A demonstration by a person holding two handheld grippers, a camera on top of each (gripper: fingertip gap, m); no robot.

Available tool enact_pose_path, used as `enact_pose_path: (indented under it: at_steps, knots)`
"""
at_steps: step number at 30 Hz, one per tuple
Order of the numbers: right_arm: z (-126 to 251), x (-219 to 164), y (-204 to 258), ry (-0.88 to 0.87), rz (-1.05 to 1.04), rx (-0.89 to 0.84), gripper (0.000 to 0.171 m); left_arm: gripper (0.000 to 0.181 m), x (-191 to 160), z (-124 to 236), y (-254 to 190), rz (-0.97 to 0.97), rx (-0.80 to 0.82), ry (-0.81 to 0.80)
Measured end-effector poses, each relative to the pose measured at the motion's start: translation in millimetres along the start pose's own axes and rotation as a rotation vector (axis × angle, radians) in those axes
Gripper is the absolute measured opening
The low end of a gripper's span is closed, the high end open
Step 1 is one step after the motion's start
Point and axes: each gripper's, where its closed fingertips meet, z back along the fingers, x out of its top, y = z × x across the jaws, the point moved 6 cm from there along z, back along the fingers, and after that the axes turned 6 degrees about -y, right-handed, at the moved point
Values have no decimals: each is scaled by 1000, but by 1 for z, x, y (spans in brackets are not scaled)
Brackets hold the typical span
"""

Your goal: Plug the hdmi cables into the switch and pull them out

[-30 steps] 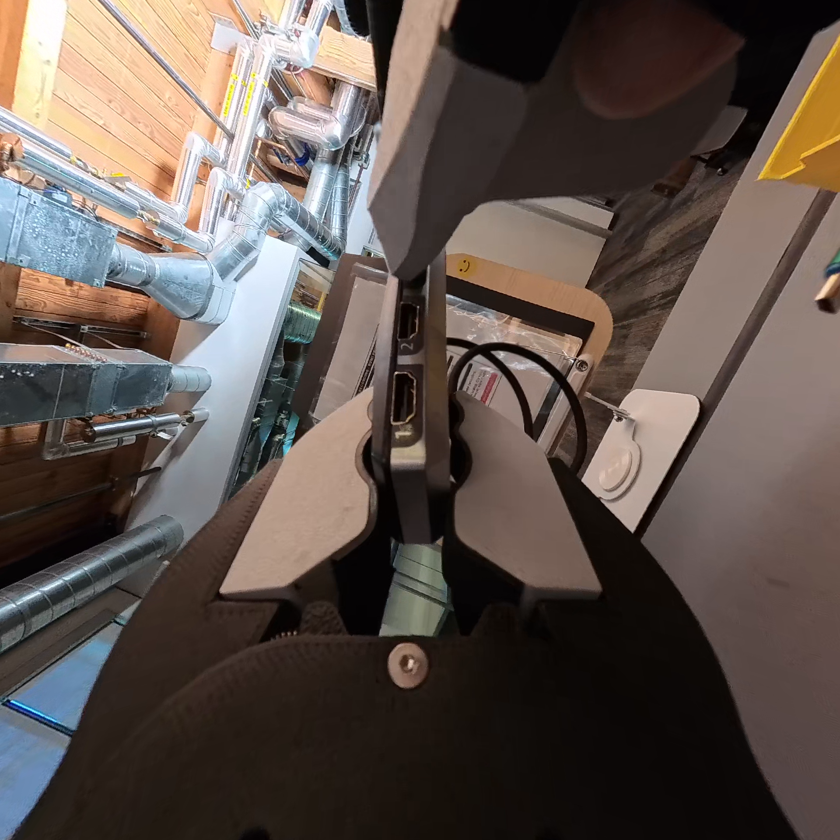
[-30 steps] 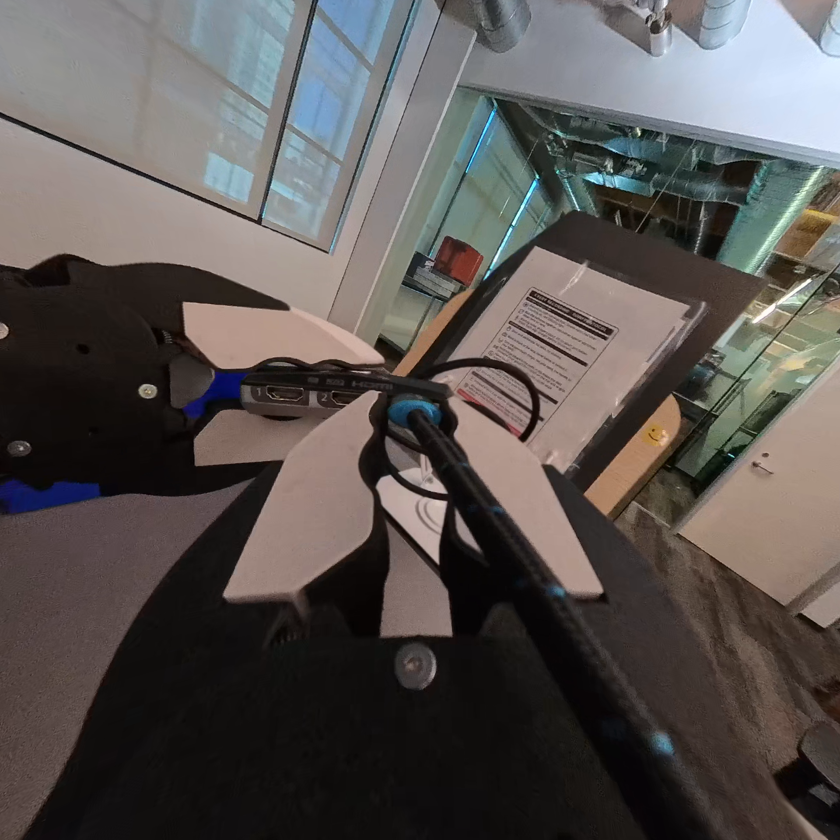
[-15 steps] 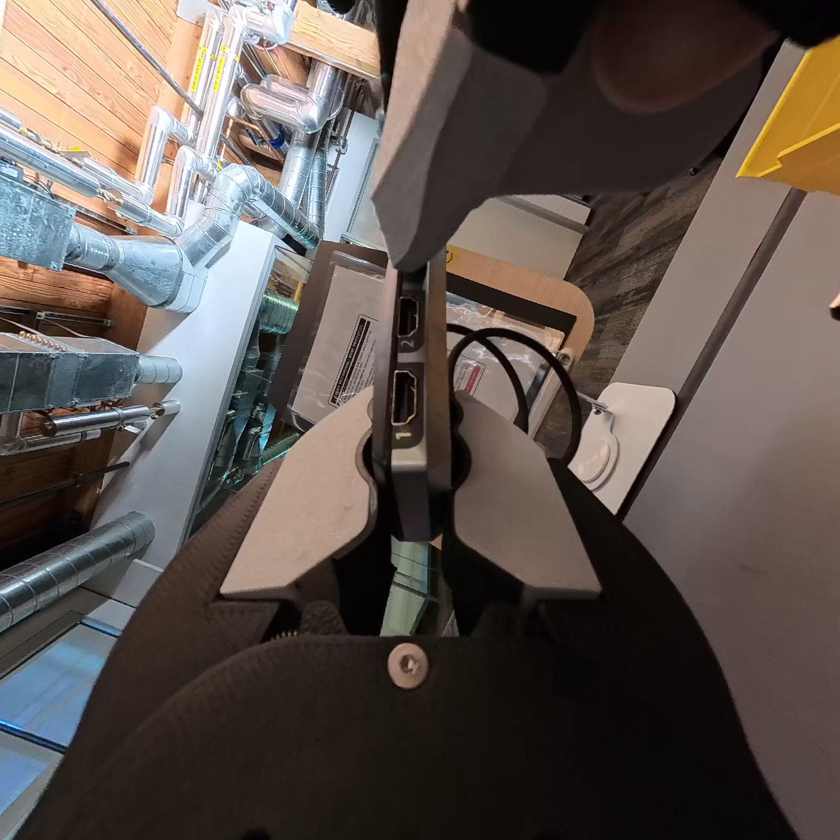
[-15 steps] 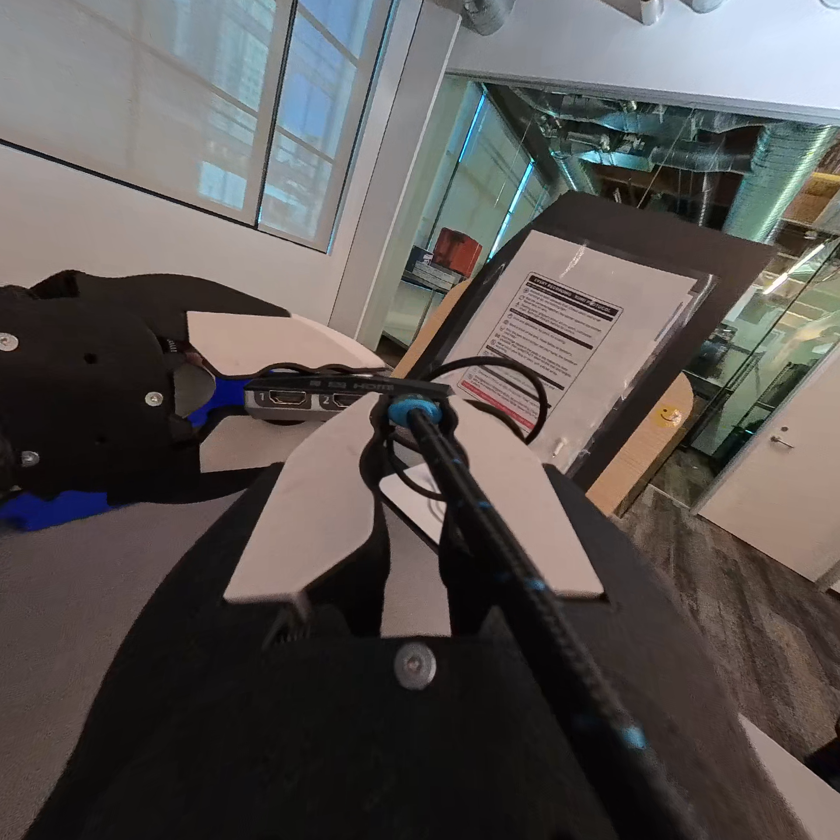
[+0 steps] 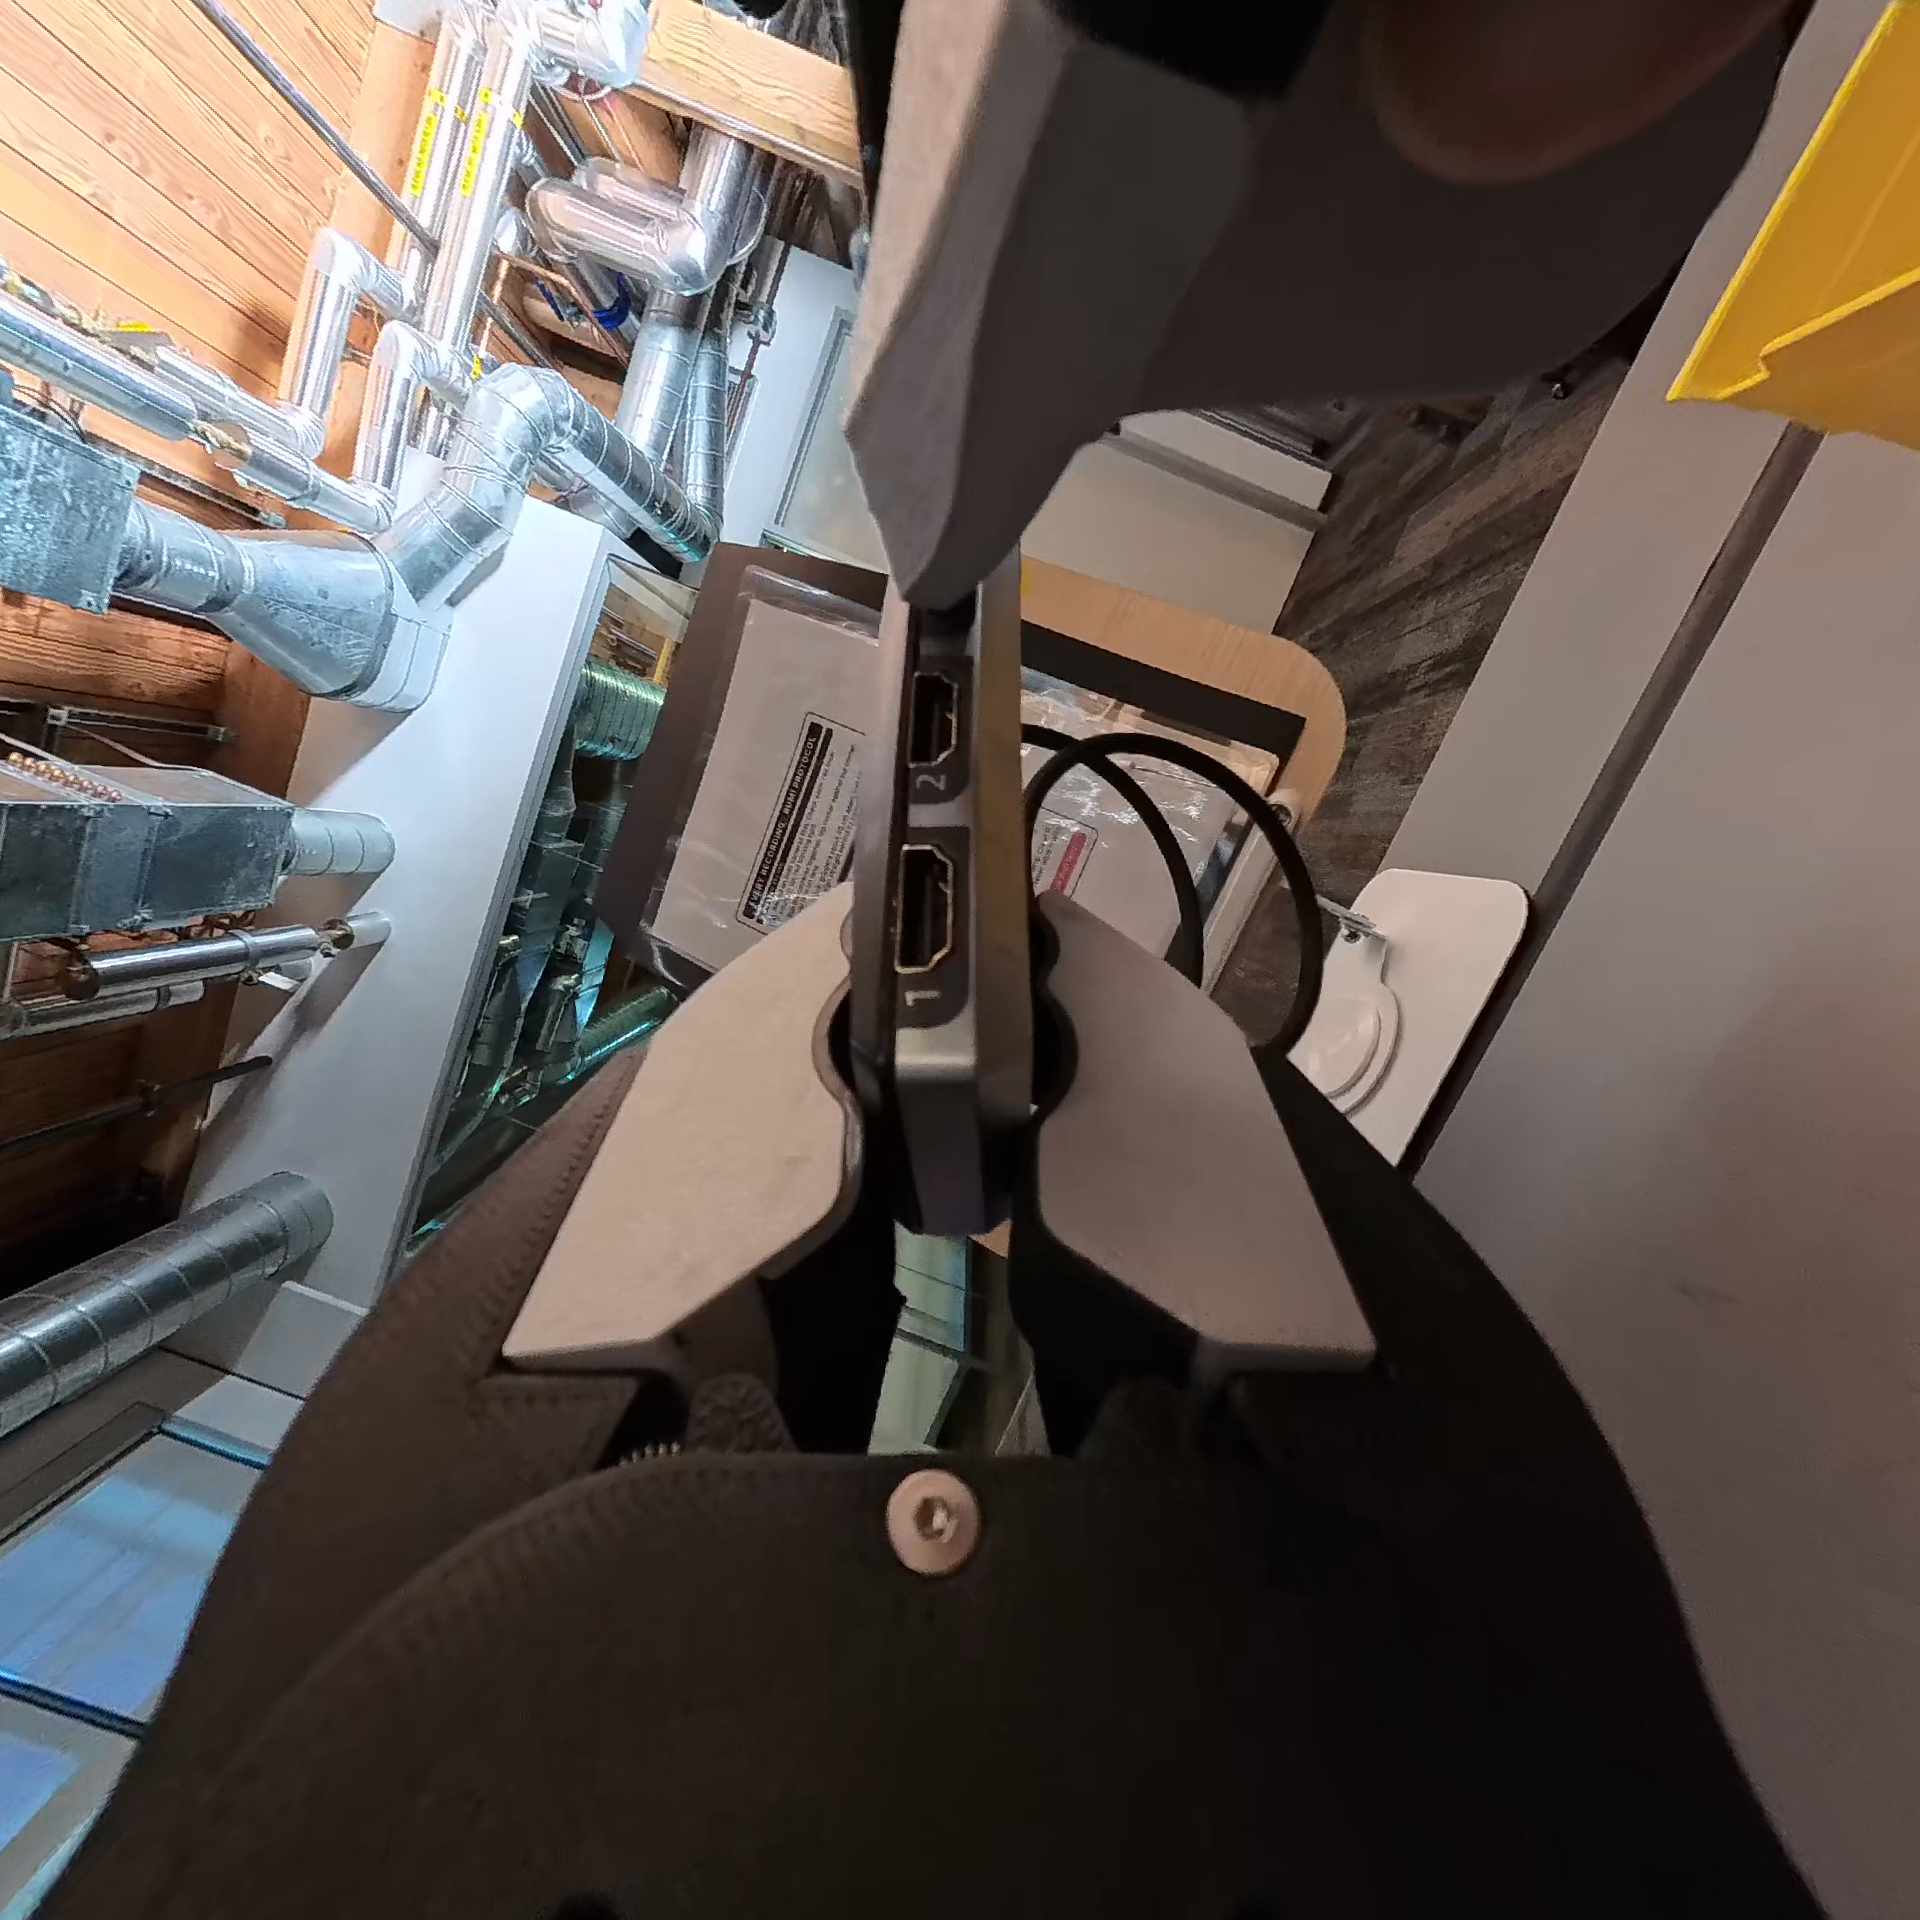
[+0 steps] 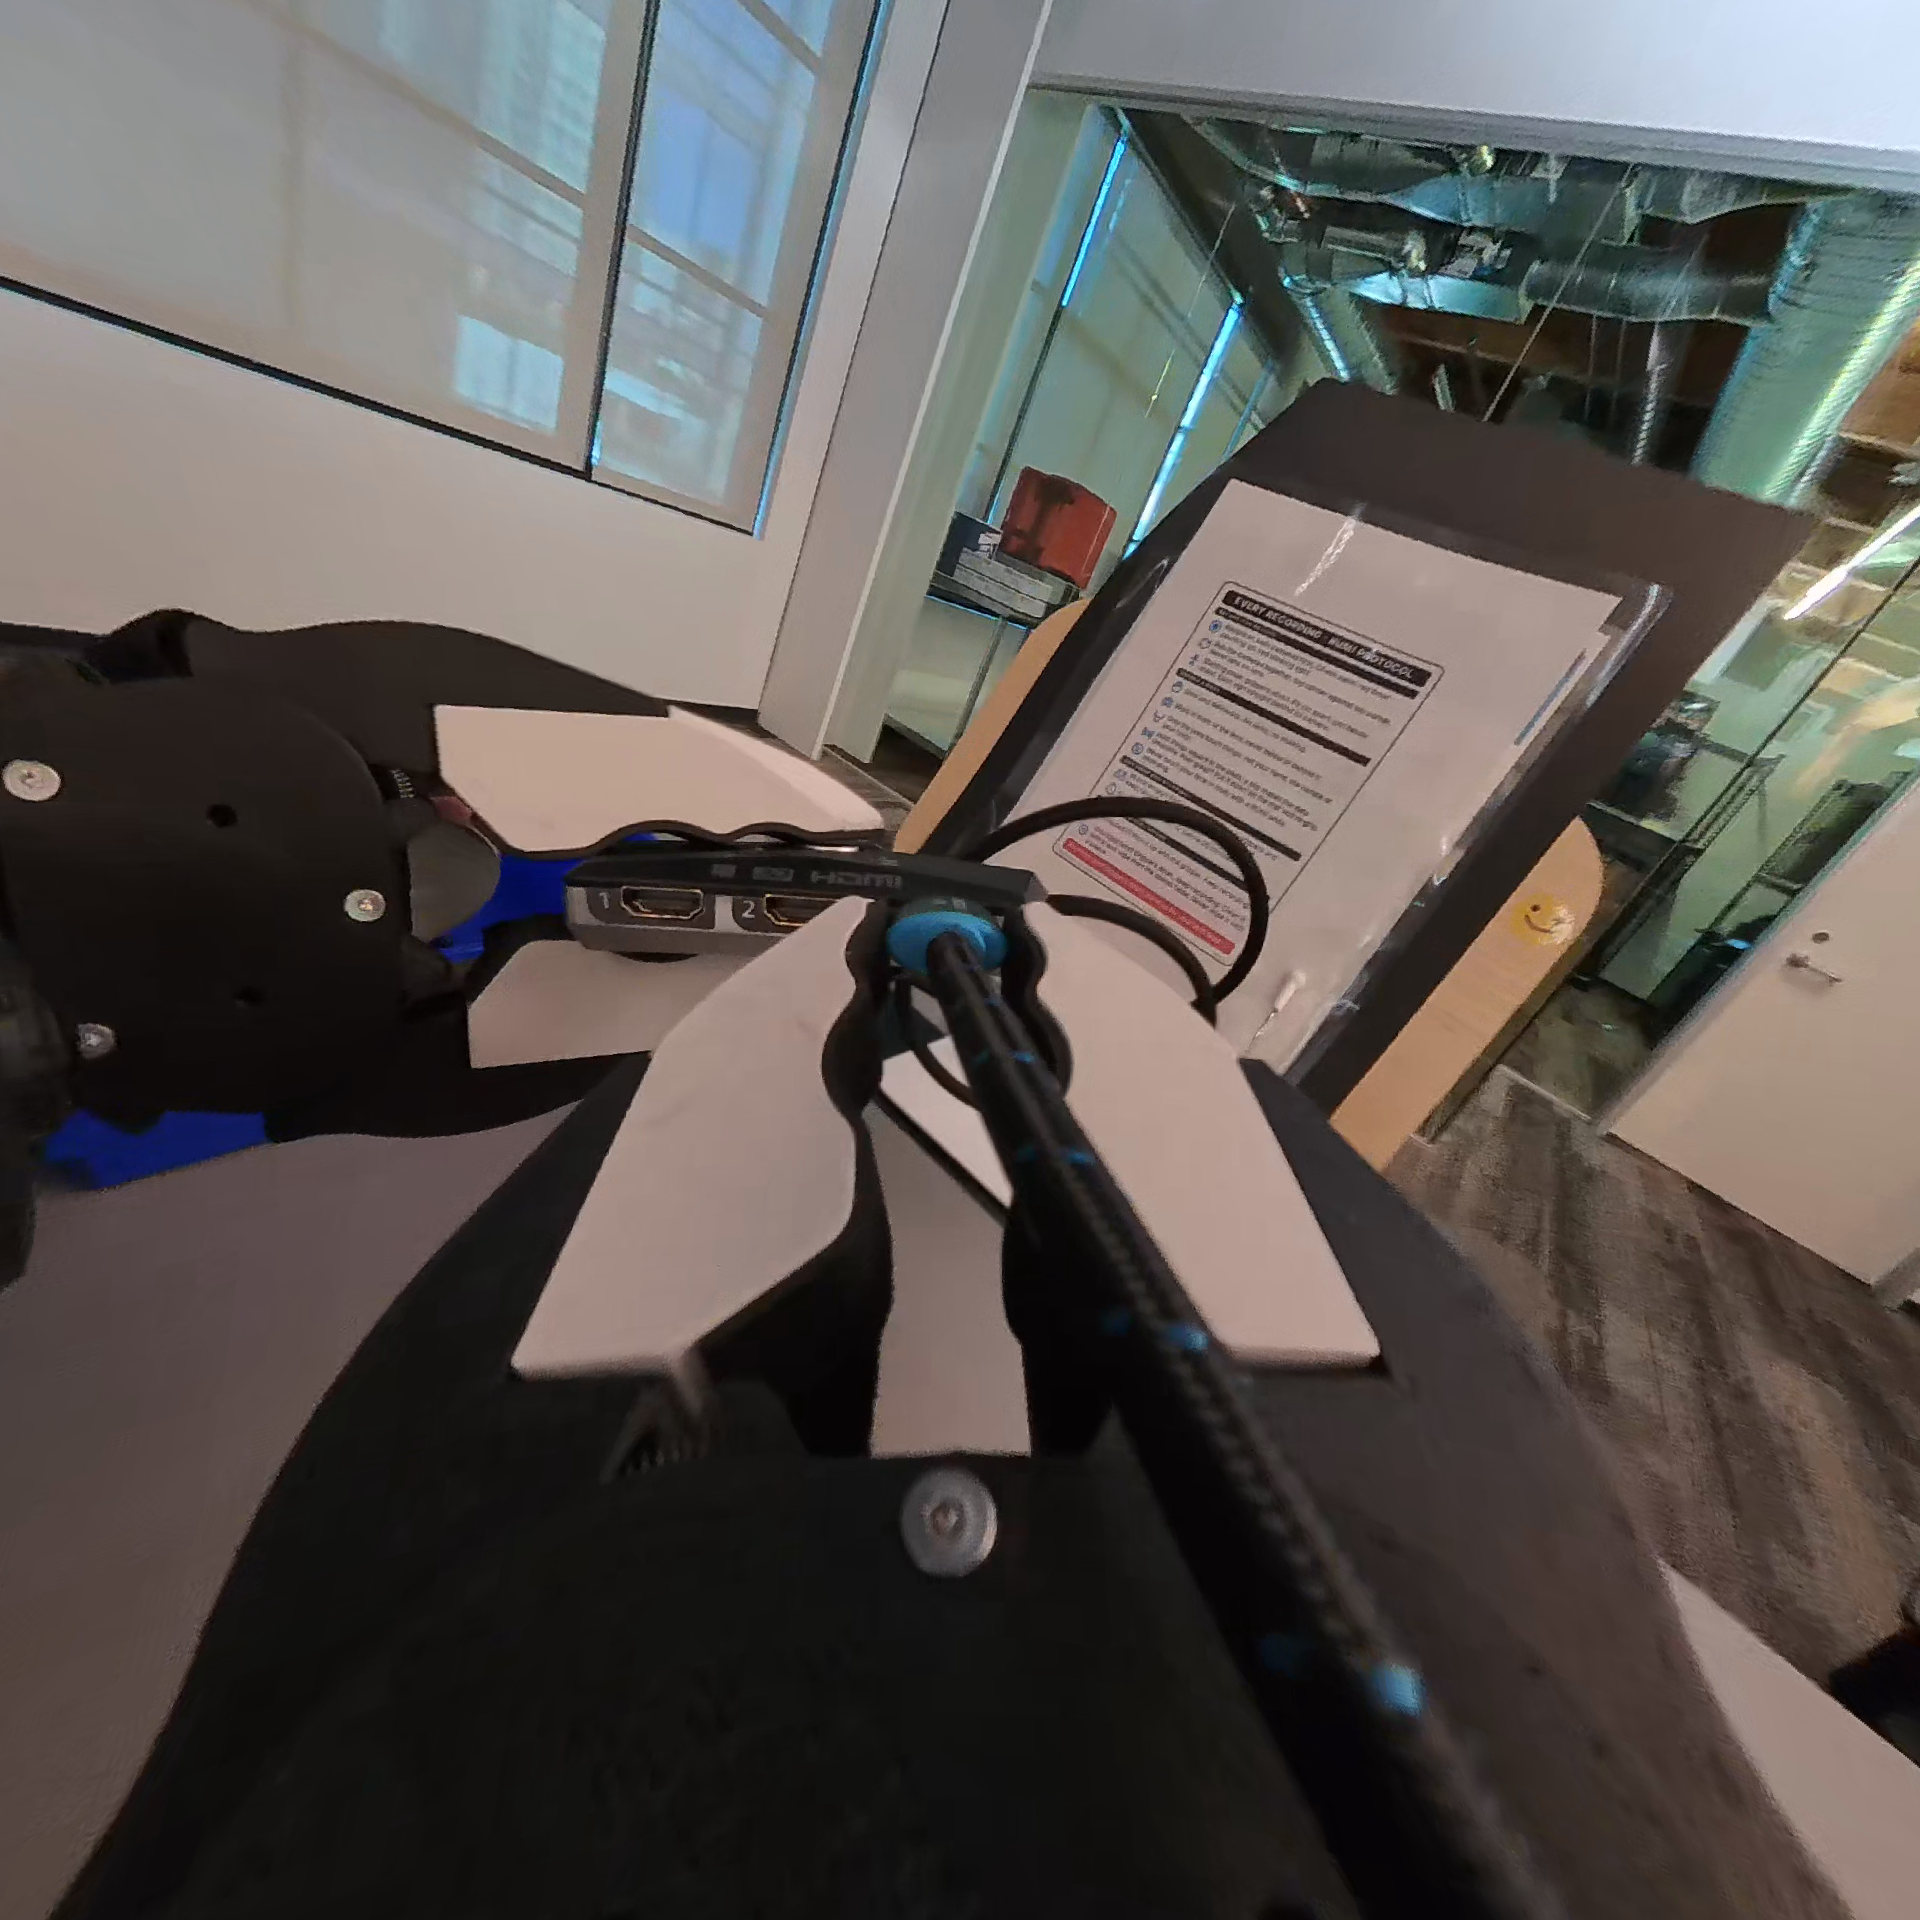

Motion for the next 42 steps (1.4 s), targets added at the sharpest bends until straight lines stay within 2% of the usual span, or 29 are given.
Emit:
enact_pose_path:
  at_steps: [3,8,9,10,12,15,19,21,23,30,35,38,42]
  knots:
    - [0,-1,-5,10,-132,66,22,25,1,0,0,-6,-4,9]
    - [0,-1,-3,47,-46,27,22,25,-1,-1,-2,0,-22,12]
    - [2,2,-3,44,18,-21,22,24,-4,-2,-2,0,-23,44]
    - [8,10,-7,20,90,-79,22,25,-16,-6,-1,-8,-26,142]
    - [22,28,-17,-18,69,-97,22,24,-47,-11,2,-3,-29,237]
    - [32,33,-28,14,-50,0,22,24,-61,-7,17,54,-11,221]
    - [44,33,-47,98,-117,104,22,23,-49,1,32,91,29,166]
    - [59,30,-55,176,-220,233,22,24,-45,5,36,130,3,135]
    - [75,26,-72,177,-340,271,22,24,-41,8,39,183,-11,102]
    - [111,-70,-116,562,-645,307,22,23,-29,9,34,125,-30,86]
    - [126,-135,-122,813,-791,318,22,24,-29,10,36,123,-29,92]
    - [137,-171,-121,1016,-817,263,20,24,-30,11,38,139,-28,86]
    - [144,-196,-111,1158,-878,335,22,24,-28,12,39,132,-26,83]
